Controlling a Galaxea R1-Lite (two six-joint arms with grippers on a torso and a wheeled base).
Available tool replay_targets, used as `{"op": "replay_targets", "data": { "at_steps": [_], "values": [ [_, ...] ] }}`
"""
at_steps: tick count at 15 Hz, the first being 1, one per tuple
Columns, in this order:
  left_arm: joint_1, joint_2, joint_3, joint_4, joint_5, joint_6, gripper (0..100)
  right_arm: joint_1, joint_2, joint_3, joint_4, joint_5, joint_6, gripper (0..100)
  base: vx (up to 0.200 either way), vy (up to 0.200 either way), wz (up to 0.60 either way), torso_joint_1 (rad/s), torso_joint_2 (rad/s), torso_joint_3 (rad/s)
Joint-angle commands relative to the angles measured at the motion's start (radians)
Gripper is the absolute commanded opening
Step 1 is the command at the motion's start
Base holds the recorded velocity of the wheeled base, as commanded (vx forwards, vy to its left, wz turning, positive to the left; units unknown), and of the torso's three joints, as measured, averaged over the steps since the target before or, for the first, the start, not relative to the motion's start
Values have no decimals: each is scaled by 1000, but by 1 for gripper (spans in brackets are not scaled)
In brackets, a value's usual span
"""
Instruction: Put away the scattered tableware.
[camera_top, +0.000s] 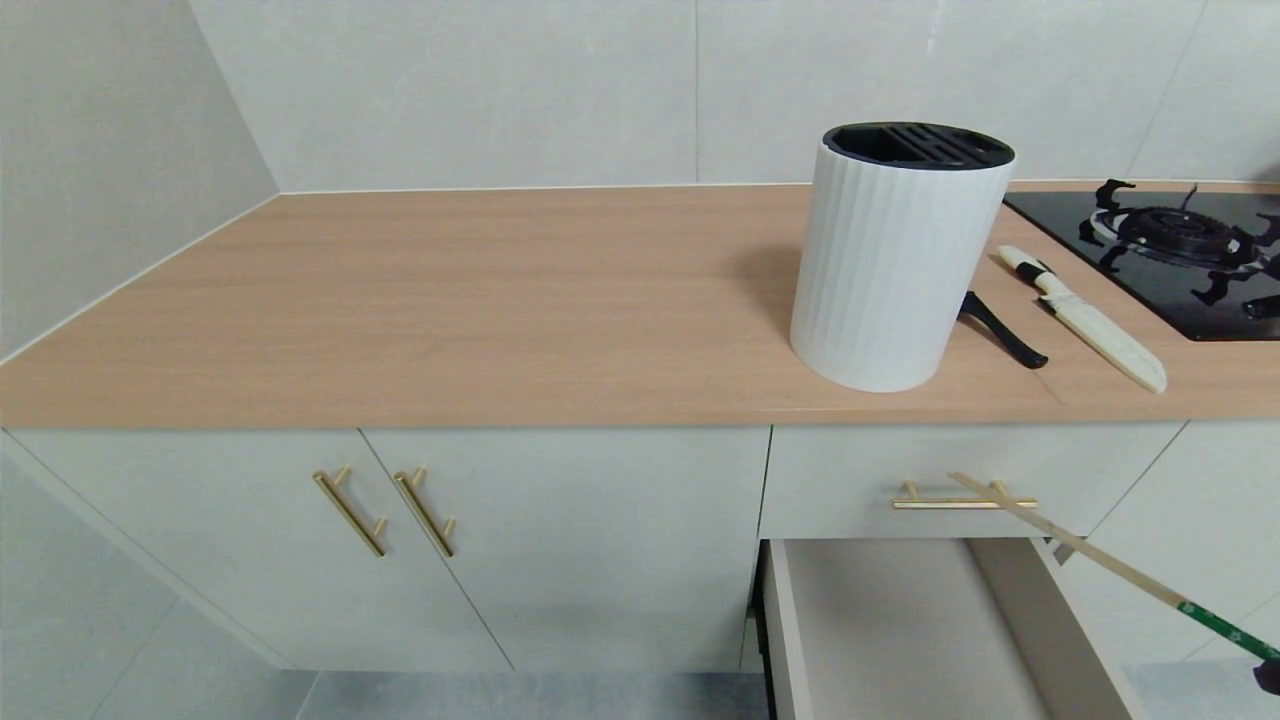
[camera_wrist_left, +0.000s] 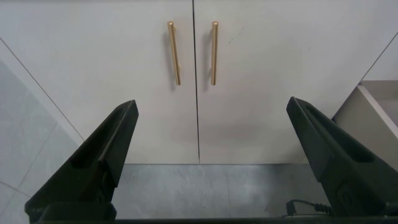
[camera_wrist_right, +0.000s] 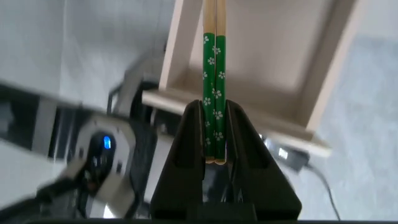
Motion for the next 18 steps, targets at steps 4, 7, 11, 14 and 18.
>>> {"op": "replay_targets", "data": {
  "at_steps": [4,7,11,14,18],
  "values": [
    [0,0,0,0,0,0,100,16,97,91,-64,9,-33,0,0,0,0,0,0,0],
    [0,0,0,0,0,0,100,16,146,114,-97,8,-33,0,0,0,0,0,0,0],
    [0,0,0,0,0,0,100,16,155,117,-97,8,-33,0,0,0,0,-101,234,127],
    [0,0,0,0,0,0,100,16,168,139,-120,6,-35,0,0,0,0,-196,450,245],
    [0,0,0,0,0,0,100,16,171,191,-202,6,-36,0,0,0,0,-199,464,255]
  ]
}}
